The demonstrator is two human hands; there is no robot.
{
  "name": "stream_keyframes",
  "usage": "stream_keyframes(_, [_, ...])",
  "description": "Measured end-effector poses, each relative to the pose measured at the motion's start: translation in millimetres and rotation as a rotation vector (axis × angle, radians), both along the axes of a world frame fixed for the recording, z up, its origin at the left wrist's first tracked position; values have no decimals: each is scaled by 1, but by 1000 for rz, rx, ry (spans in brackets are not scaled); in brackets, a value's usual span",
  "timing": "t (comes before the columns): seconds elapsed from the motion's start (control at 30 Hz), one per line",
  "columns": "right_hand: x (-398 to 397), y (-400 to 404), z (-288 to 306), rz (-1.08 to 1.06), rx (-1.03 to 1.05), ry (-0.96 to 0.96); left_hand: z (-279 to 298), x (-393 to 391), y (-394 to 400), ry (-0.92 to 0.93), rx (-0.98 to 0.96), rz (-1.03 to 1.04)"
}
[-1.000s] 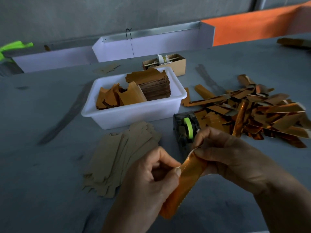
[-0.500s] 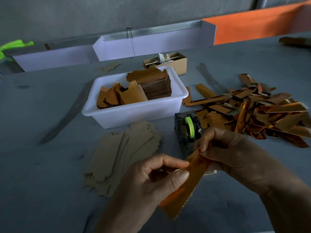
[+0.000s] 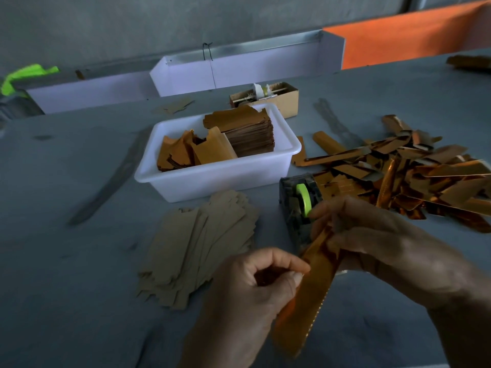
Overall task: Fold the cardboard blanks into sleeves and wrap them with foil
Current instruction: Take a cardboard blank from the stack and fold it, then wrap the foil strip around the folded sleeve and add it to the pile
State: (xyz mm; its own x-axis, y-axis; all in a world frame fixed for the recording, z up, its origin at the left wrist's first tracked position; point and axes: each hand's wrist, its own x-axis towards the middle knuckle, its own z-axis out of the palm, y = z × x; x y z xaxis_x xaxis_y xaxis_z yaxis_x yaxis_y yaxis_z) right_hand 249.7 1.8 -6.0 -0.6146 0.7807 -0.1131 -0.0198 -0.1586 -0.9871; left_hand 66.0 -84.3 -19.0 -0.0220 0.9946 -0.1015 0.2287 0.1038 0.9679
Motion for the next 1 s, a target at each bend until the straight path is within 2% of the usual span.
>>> stream_keyframes(0.13, [-13, -3, 3, -122, 221, -348, 6, 4, -2, 70, 62, -11])
stream_keyframes(0.17, [-15, -4, 2, -177, 241, -371, 7, 4, -2, 88, 71, -12])
stream_keyframes(0.3, [-19, -8, 1, -270, 230, -307, 9, 4, -3, 132, 114, -35])
stream_keyframes(0.57, [-19, -9, -6, -334, 67, -179, 5, -5, -2, 13, 18, -131])
stream_keyframes(0.83, [-23, -7, -10, -429, 69, -186, -5, -13, 7, -213, -86, -264])
stream_keyframes(1.0, [-26, -8, -11, -430, 92, -197, -10, -17, 8, -242, -152, -389])
